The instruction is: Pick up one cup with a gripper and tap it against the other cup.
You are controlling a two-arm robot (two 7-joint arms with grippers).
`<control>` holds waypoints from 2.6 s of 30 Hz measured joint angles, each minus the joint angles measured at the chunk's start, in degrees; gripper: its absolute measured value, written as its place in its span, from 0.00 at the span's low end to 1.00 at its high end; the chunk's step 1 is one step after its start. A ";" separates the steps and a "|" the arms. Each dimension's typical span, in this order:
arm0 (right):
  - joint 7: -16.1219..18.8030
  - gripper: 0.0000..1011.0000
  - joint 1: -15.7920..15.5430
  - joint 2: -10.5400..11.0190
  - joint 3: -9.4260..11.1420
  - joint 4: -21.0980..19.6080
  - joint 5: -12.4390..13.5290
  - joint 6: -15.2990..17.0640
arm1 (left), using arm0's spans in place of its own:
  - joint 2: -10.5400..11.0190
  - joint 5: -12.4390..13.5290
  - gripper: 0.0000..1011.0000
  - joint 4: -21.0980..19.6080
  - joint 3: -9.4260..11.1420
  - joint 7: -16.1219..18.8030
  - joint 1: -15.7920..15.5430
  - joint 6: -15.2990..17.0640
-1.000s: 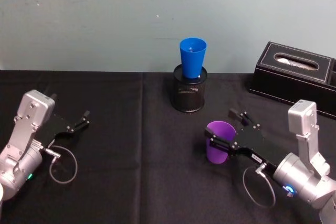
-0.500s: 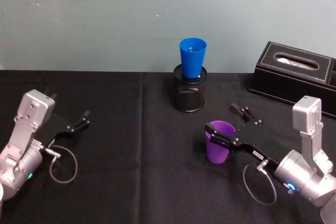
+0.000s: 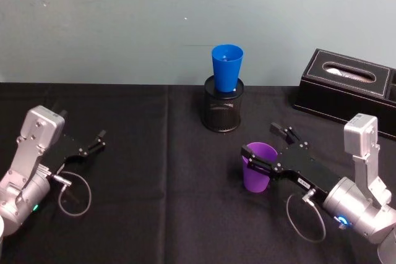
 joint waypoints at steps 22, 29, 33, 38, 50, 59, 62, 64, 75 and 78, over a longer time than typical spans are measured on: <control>-0.98 0.99 0.01 -0.12 0.58 0.12 0.42 0.24 | 0.00 0.00 1.00 0.00 0.00 0.00 0.00 0.00; -2.35 0.99 -0.15 -0.44 1.15 0.14 0.32 0.37 | 0.00 0.00 1.00 0.00 0.00 0.00 0.00 0.00; -3.56 0.99 -0.40 -0.69 1.73 0.17 -0.07 0.43 | 0.00 0.00 1.00 0.00 0.00 0.00 0.00 0.00; -5.74 0.99 -0.89 -1.27 2.97 0.12 -0.87 0.43 | 0.00 0.00 1.00 0.00 0.00 0.00 0.00 0.00; -9.52 0.99 -1.63 -2.93 6.00 0.73 -2.47 0.52 | 0.00 0.00 1.00 0.00 0.00 0.00 0.00 0.00; -12.21 0.99 -1.95 -4.52 8.30 1.91 -3.87 0.70 | 0.00 0.00 1.00 0.00 0.00 0.00 0.00 0.00; -12.93 0.99 -1.95 -4.99 8.90 2.47 -4.48 0.75 | 0.00 0.00 1.00 0.00 0.00 0.00 0.00 0.00; -13.19 0.99 -1.93 -5.17 9.11 2.81 -4.88 0.72 | 0.00 0.00 1.00 0.00 0.00 0.00 0.00 0.00; -13.80 0.99 -1.23 -6.55 10.17 6.16 -7.30 -0.02 | 0.00 0.00 1.00 0.00 0.00 0.00 0.00 0.00; -13.77 0.99 -1.05 -6.79 10.39 7.05 -7.80 -0.15 | 0.00 0.00 1.00 0.00 0.00 0.00 0.00 0.00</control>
